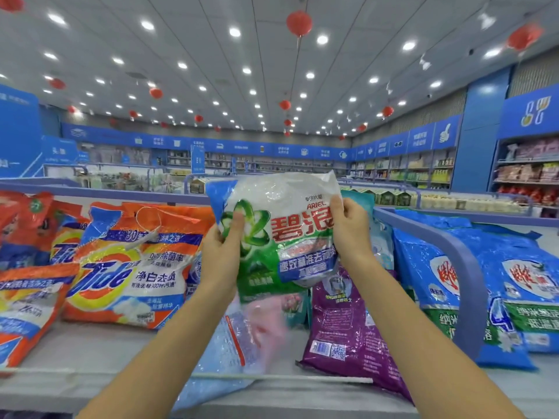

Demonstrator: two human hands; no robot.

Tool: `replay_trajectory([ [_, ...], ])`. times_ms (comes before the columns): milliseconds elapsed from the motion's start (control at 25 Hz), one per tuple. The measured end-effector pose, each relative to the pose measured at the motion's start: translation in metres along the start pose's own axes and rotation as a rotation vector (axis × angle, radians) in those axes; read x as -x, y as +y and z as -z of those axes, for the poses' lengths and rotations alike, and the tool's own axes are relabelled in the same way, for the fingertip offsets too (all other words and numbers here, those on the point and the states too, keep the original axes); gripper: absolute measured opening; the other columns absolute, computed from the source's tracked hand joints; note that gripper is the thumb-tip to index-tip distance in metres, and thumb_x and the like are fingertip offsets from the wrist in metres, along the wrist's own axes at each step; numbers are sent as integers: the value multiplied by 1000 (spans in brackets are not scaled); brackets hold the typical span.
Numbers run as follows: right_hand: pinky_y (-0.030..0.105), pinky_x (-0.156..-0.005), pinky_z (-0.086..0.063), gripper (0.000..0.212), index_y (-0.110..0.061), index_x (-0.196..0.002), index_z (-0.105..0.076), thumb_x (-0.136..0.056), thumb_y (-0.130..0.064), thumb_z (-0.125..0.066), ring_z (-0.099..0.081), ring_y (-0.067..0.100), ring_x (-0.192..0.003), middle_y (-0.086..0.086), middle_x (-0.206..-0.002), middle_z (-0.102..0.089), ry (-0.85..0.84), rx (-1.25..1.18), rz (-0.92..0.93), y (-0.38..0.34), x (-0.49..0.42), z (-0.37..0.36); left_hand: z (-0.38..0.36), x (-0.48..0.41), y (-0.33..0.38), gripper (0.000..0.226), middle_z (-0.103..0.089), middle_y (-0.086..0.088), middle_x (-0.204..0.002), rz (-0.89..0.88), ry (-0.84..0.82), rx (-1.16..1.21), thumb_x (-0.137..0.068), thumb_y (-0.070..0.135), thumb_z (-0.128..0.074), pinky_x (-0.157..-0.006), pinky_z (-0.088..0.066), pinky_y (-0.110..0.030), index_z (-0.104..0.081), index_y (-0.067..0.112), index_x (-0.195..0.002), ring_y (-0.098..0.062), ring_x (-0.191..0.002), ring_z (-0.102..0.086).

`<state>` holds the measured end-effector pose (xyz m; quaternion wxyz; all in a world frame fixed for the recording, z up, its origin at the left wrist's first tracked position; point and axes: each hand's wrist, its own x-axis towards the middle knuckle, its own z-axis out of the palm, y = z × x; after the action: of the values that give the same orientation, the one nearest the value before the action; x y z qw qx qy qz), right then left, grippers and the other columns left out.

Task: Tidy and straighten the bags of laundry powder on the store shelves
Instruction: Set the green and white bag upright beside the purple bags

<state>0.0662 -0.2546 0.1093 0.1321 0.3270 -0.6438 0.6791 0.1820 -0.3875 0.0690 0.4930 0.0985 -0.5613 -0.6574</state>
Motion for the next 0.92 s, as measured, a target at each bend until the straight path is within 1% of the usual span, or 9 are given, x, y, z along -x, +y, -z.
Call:
replay_trajectory([
  [80, 26, -62, -42, 33, -8, -82, -50, -100, -32, -35, -48, 12, -65, 2, -73, -53, 10, -8, -7, 6, 8, -3, -3, -10, 17, 54, -61, -16, -81, -108, 8, -136, -67, 69, -55, -72, -52, -43, -52, 15, -77, -30, -75, -60],
  [200, 21, -58, -43, 31, -11, -87, -53, -100, -32, -35, -52, 11, -67, 2, -76, -56, 24, -121, -18, 7, 10, -7, -1, -18, 32, 40, -52, 1, -70, -238, 12, -359, -87, 56, -44, -63, -41, -29, -49, 19, -76, -14, -68, -52],
  [320, 35, -67, -50, 25, -11, -89, -56, -99, -28, -41, -61, 21, -75, 9, -83, -63, -51, -112, -18, 25, 18, -15, 17, -16, 23, 48, -55, 5, -82, -286, 14, -498, -87, 56, -35, -73, -39, -30, -56, 14, -95, -14, -80, -53],
  [400, 50, -71, -51, 32, 1, -85, -57, -97, -26, -47, -61, 42, -79, 26, -84, -62, -86, -29, -18, 44, 28, -22, 37, -16, 7, 48, -59, -2, -83, -265, 30, -540, -84, 59, -33, -75, -42, -35, -54, 16, -89, -20, -81, -55],
  [480, 54, -70, -50, 35, 9, -79, -57, -95, -22, -50, -58, 49, -79, 35, -82, -58, -129, -7, -11, 52, 34, -30, 53, -13, -4, 54, -58, -10, -80, -209, 63, -519, -82, 64, -32, -76, -43, -42, -51, 13, -81, -25, -78, -55],
  [560, 51, -72, -52, 31, 5, -81, -61, -96, -18, -49, -61, 47, -79, 32, -85, -62, -171, -81, -73, 42, 33, -37, 63, -10, -8, 54, -52, -6, -76, -169, 119, -472, -87, 61, -33, -76, -39, -39, -50, 10, -79, -19, -75, -51],
  [720, 29, -62, -54, 23, -6, -83, -66, -95, -19, -52, -63, 18, -64, 9, -79, -67, -270, -191, -148, 17, 19, -47, 78, -10, 0, 44, -42, -4, -63, -224, 214, -501, -96, 49, -34, -61, -33, -36, -42, 15, -67, -18, -61, -41],
  [840, 31, -59, -41, 35, 2, -69, -60, -93, -24, -55, -49, 20, -59, 13, -64, -53, -183, -174, -109, 11, 13, -63, 87, -15, 3, 47, -37, -4, -57, -242, 238, -507, -96, 47, -35, -56, -28, -35, -34, 14, -62, -19, -55, -35],
  [920, 30, -60, -33, 39, -9, -58, -45, -92, -24, -55, -37, 19, -59, 9, -59, -38, -110, -237, -233, 11, 16, -77, 90, -14, 2, 48, -34, -3, -55, -212, 247, -483, -97, 46, -35, -55, -26, -32, -32, 15, -61, -17, -51, -33],
])
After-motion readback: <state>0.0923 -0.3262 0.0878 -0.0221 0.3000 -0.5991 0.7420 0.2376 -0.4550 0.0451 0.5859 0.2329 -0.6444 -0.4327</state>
